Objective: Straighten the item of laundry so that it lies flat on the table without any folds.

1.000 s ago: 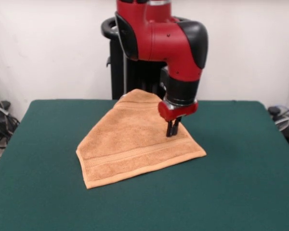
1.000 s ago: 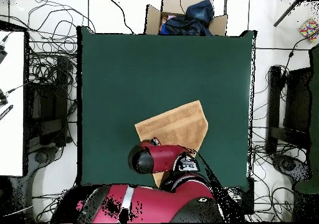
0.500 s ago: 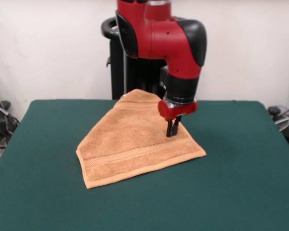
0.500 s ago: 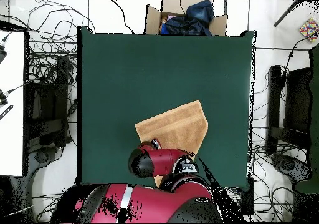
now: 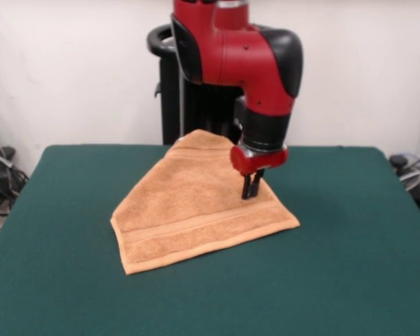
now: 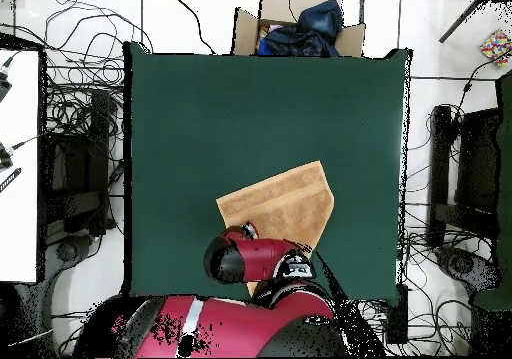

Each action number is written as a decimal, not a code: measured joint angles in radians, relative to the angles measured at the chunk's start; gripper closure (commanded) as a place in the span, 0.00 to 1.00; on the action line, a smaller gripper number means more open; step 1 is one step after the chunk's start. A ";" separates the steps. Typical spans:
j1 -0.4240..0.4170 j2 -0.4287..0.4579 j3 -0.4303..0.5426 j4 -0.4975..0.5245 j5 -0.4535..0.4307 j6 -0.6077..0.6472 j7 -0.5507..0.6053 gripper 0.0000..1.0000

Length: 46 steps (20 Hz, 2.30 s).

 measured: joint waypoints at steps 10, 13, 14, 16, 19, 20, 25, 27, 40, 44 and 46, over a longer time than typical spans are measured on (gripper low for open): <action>0.042 0.007 -0.029 -0.006 0.127 0.046 0.000 1.00; 0.064 0.011 -0.046 -0.009 0.187 0.065 0.000 1.00; 0.068 0.012 -0.048 -0.010 0.200 0.071 0.000 1.00; 0.071 0.013 -0.051 -0.012 0.220 0.081 0.000 1.00; 0.072 0.014 -0.052 -0.012 0.254 0.096 0.000 1.00; 0.072 0.014 -0.052 -0.012 0.260 0.099 0.000 1.00; 0.071 0.014 -0.052 -0.011 0.281 0.106 0.000 1.00; 0.070 0.014 -0.052 -0.011 0.281 0.106 0.000 1.00; -0.011 -0.002 0.008 0.014 0.248 0.089 0.000 1.00; -0.042 -0.007 0.031 0.040 0.210 0.027 0.001 1.00; -0.051 -0.007 0.036 0.052 0.196 -0.004 0.001 1.00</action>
